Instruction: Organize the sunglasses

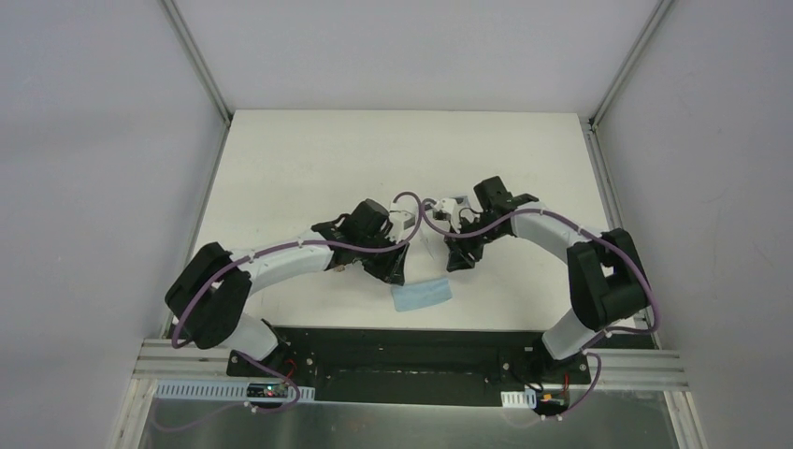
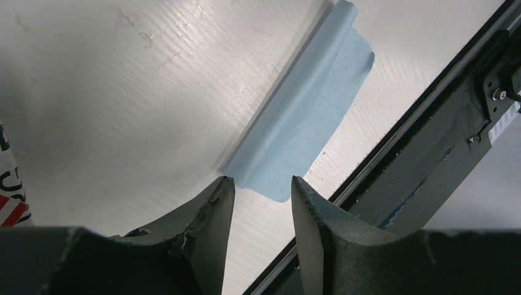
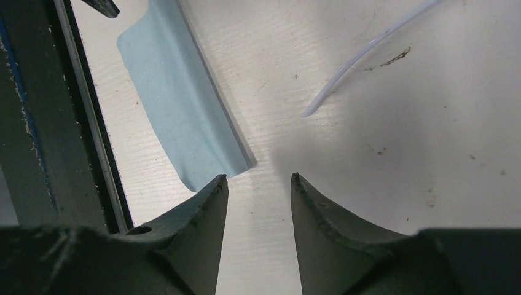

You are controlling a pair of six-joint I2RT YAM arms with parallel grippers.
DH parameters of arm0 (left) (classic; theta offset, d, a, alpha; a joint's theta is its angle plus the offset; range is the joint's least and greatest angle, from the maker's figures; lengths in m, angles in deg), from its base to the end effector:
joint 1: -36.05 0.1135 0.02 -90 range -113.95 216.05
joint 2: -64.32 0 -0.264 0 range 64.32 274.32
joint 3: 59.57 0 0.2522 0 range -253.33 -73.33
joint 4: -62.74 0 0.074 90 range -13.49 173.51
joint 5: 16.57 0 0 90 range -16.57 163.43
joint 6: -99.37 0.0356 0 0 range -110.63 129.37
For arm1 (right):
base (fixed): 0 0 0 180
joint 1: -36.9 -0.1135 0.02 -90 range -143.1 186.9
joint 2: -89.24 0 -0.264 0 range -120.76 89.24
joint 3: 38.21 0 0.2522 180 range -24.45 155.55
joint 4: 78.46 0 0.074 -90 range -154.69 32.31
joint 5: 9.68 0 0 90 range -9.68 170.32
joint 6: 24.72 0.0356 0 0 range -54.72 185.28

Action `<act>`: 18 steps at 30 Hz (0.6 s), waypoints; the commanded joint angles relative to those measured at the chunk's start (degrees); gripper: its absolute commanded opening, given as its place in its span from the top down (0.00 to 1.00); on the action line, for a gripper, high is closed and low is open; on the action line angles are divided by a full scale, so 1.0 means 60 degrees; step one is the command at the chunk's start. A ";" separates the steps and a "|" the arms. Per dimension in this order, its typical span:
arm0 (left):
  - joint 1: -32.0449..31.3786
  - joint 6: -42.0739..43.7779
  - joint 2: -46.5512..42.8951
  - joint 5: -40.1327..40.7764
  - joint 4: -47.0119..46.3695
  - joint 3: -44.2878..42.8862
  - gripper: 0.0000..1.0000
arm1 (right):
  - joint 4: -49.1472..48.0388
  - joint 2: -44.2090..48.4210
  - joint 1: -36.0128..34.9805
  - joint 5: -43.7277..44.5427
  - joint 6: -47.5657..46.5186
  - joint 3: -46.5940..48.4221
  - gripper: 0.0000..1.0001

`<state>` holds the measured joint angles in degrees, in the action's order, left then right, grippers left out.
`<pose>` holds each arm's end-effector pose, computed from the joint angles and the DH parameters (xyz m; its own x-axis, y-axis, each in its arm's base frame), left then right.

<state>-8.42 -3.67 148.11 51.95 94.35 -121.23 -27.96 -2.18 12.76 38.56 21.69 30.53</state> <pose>0.1967 -0.2114 0.1946 -0.7425 0.4347 -0.5096 0.6558 0.6266 -0.4211 0.2534 0.1396 0.1839 -0.3011 -0.6985 -0.6492 -0.9506 0.1660 0.2622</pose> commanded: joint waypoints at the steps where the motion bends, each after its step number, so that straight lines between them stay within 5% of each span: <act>1: 0.0194 -0.0227 0.0268 -0.0380 -0.0594 0.0108 0.58 | 0.0386 -0.0468 -0.0027 -0.0716 -0.0531 0.0435 0.56; 10: 0.0628 -0.0228 0.1002 -0.0848 -0.0562 -0.0062 0.60 | 0.0984 -0.1344 0.0101 -0.1243 -0.0909 0.0745 0.57; 18: 0.0892 -0.0048 0.0957 -0.1721 -0.0749 0.0074 0.62 | 0.1791 -0.1174 0.1411 -0.2226 -0.1806 0.0981 0.57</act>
<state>-3.76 -4.59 154.21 46.27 92.45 -121.04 -19.99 -10.57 17.53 30.82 15.31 33.88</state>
